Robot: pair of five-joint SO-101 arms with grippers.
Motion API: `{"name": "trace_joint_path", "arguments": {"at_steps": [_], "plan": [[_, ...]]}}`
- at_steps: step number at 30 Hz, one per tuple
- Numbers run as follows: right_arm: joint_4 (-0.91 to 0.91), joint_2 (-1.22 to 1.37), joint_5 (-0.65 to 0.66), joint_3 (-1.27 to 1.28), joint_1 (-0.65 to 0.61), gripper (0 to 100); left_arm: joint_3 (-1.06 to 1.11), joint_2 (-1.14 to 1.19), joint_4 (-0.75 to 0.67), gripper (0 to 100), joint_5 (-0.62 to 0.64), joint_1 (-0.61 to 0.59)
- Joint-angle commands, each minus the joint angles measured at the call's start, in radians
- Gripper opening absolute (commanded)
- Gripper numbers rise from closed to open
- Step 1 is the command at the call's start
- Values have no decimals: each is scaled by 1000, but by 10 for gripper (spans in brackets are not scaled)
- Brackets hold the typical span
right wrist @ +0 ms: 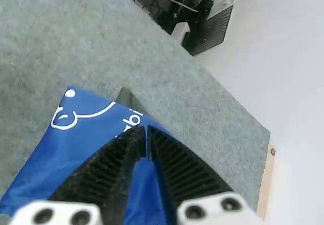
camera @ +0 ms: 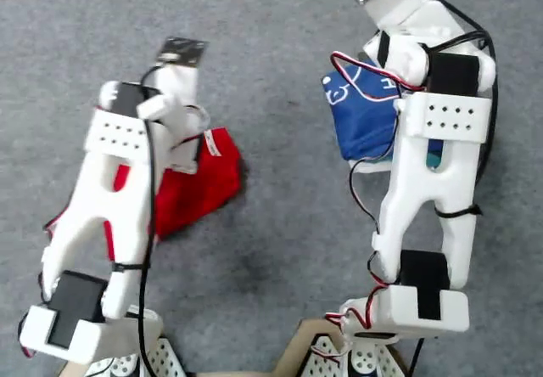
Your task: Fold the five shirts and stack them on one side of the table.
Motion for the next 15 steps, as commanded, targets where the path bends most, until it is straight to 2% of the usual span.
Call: {"name": "trace_joint_path", "arguments": {"at_steps": [1,7,15], "plan": [[3,-56,18,-4,17,15,-27,32,-84,29,15,35],[3,-56,18,-2,17,15,-31,181,-216,30,71,47],[3,-53,18,-2,17,15,-125,265,-253,32,130,58]]}}
